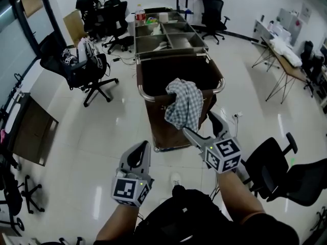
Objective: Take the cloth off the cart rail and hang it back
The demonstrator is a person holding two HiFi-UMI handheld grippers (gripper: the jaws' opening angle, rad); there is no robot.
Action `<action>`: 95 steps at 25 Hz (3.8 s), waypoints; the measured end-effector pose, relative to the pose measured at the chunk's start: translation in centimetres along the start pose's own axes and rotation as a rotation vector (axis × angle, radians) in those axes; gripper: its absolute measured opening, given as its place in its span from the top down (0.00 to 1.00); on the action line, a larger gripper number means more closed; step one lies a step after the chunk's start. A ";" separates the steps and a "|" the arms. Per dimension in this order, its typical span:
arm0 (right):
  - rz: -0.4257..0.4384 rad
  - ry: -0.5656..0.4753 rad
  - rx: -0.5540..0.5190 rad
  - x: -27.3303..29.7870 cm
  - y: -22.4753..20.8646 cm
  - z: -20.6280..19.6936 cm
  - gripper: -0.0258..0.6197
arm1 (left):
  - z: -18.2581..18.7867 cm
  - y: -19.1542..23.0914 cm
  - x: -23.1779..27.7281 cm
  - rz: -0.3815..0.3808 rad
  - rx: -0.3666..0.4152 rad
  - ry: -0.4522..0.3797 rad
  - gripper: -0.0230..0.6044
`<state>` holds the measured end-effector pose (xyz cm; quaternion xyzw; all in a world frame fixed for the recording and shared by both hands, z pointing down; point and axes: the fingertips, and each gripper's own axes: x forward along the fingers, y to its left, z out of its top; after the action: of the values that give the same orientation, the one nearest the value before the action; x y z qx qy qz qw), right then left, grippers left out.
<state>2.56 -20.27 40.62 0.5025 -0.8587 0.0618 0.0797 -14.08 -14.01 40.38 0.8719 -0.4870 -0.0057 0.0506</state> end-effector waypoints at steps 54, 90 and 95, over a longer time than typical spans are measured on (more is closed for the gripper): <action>0.030 0.009 -0.036 8.9 -5.6 2.6 0.74 | 1.4 5.1 5.4 0.098 0.031 -0.014 0.96; -0.033 0.098 -0.002 -15.5 -3.3 -6.0 0.74 | 0.0 -12.9 1.5 -0.093 0.029 -0.019 0.96; 0.010 0.088 -0.030 -16.4 -5.8 -5.1 0.74 | -0.5 -15.4 2.7 -0.063 -0.005 -0.015 0.96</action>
<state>15.90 -8.18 42.49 0.4937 -0.8577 0.0714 0.1244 0.43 -8.29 39.58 0.8866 -0.4597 -0.0148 0.0489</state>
